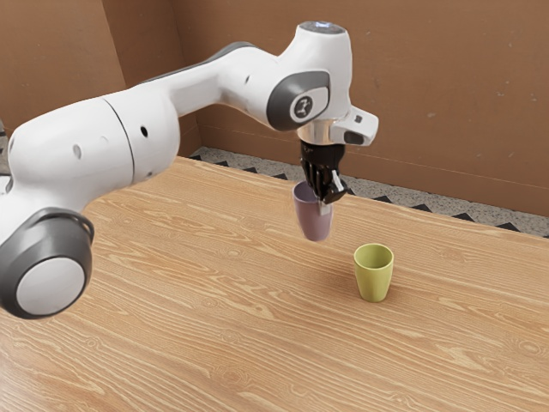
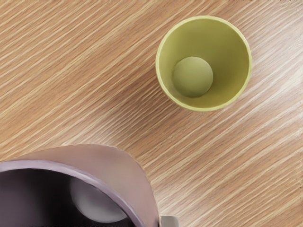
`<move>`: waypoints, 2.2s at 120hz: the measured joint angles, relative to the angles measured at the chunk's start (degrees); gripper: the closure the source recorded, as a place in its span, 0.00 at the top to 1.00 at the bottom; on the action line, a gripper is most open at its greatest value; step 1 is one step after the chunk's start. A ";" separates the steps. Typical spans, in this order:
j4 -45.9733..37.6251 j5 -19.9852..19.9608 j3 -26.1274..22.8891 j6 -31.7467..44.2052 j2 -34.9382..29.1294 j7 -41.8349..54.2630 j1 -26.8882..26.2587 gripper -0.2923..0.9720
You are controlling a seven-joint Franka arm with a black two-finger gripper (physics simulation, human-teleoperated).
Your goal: Place the left cup onto the right cup
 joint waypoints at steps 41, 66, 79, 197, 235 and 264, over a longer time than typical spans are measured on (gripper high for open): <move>2.22 0.06 -0.51 -0.60 0.43 -0.31 -3.38 0.15; 4.61 0.43 -0.67 -0.58 1.68 -0.54 -4.66 0.15; 6.54 0.73 -0.82 -0.59 3.23 -0.63 -4.78 0.15; 13.38 0.95 -2.79 0.08 11.03 -1.02 -4.80 0.15; 13.40 0.97 -2.79 0.30 11.48 -1.06 -4.52 0.15; 13.40 1.58 -3.13 0.64 11.51 -1.00 -4.06 0.15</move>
